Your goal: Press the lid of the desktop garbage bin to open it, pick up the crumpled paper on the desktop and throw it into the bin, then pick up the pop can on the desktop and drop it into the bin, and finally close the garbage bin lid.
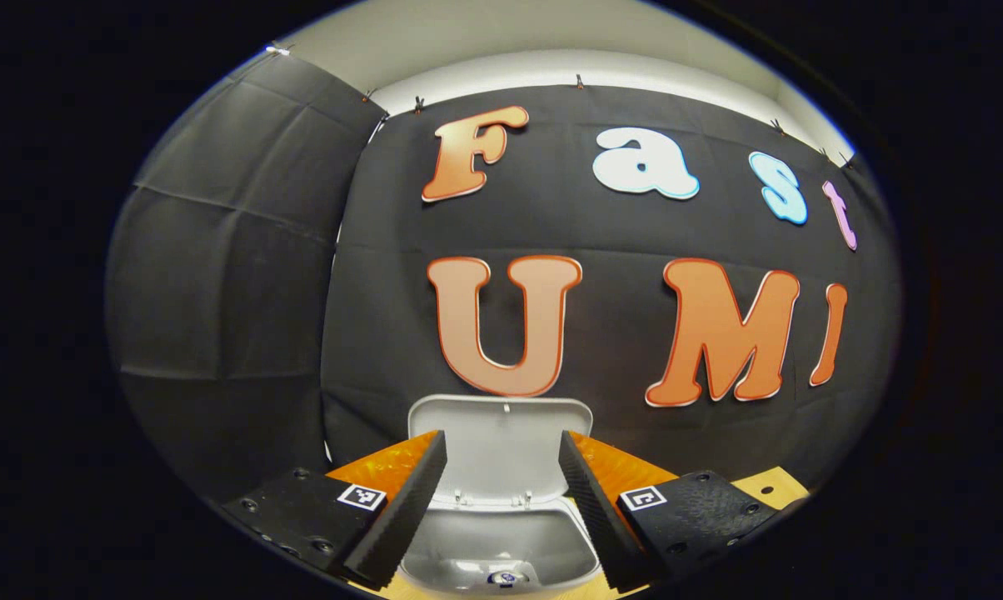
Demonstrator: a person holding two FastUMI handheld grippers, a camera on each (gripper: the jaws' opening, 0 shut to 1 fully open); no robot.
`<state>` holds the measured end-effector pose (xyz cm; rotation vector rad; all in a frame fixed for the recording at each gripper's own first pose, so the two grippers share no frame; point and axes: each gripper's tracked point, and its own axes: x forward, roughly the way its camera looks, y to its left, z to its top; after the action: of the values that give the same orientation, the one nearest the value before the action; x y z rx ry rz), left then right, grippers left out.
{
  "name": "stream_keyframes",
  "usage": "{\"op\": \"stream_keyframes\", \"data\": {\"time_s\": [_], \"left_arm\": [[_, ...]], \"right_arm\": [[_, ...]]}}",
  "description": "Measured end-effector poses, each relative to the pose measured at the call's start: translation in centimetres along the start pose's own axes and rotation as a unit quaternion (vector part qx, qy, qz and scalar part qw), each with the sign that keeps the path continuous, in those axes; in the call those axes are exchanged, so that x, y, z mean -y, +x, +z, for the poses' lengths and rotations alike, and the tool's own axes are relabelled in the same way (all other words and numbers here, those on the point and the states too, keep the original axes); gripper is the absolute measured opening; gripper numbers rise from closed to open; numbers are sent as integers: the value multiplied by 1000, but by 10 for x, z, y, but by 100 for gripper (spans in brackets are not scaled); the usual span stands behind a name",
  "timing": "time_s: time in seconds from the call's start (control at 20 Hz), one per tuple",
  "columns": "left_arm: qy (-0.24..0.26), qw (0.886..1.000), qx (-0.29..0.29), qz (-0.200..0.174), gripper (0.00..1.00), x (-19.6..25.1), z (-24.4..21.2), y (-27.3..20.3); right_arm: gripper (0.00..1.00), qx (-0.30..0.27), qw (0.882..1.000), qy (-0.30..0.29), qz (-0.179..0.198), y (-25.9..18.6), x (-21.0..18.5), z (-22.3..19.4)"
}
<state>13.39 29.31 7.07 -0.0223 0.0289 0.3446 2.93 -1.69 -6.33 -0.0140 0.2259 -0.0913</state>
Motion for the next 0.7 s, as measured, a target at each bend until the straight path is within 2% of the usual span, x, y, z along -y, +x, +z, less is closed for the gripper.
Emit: {"op": "stream_keyframes", "data": {"time_s": [0.25,0.5,0.55,0.7], "left_arm": [[-24,999,33,6,87,-13,50,39],[-20,1000,23,-6,86,-9,64,83],[-14,1000,23,-4,89,-9,64,93],[-16,1000,9,-11,90,-4,55,120]], "right_arm": [[94,5,1000,-2,12,-1,-10,9],[94,4,1000,-3,13,-5,-14,8],[94,3,1000,-5,12,-6,-14,8],[94,6,1000,-5,7,-9,-12,9]]}}
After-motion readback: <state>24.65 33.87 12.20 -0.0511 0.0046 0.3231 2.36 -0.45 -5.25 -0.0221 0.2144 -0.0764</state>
